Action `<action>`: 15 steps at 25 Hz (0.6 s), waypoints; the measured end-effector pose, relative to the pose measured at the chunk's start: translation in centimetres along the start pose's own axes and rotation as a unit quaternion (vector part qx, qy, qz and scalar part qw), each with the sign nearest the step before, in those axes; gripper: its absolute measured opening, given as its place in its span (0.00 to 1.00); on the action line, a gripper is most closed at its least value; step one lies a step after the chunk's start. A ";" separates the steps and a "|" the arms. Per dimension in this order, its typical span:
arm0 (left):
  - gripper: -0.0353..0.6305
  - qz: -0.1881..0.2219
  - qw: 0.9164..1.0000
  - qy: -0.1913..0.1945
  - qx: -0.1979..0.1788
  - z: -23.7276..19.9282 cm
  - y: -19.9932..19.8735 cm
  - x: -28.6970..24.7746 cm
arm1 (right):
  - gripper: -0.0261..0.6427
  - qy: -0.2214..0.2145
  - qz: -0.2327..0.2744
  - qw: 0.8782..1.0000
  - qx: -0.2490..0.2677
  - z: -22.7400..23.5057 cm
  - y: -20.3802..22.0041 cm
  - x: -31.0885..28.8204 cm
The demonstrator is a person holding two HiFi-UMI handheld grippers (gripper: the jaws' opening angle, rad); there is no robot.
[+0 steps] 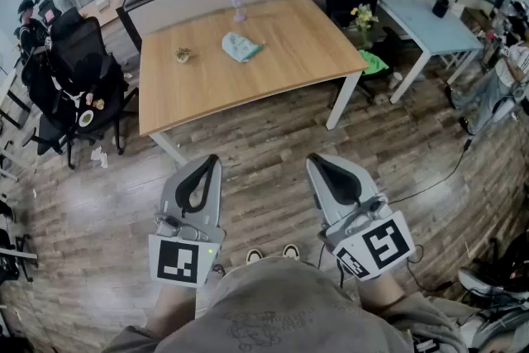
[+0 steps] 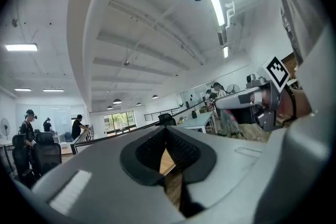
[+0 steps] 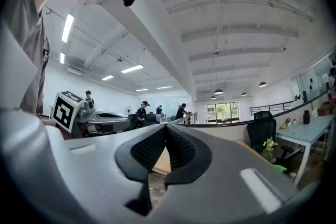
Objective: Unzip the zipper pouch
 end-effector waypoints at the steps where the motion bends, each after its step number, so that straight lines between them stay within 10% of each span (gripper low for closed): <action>1: 0.06 0.000 1.000 0.000 0.001 0.2 -0.1 -0.1 | 0.06 0.000 0.004 1.000 -0.006 0.3 -0.1 0.2; 15: 0.06 -0.002 1.000 -0.006 0.004 2.5 -0.9 -1.4 | 0.06 -0.009 0.025 1.000 -0.012 2.6 -0.8 1.9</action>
Point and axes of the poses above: the fingertips, and each gripper's own axes: x backward along the fingers, z to its right, y out of its underside, the point moved 2 cm from there along x, backward along the fingers, and after that the axes turned 7 degrees about -x, right-handed, at the moved point
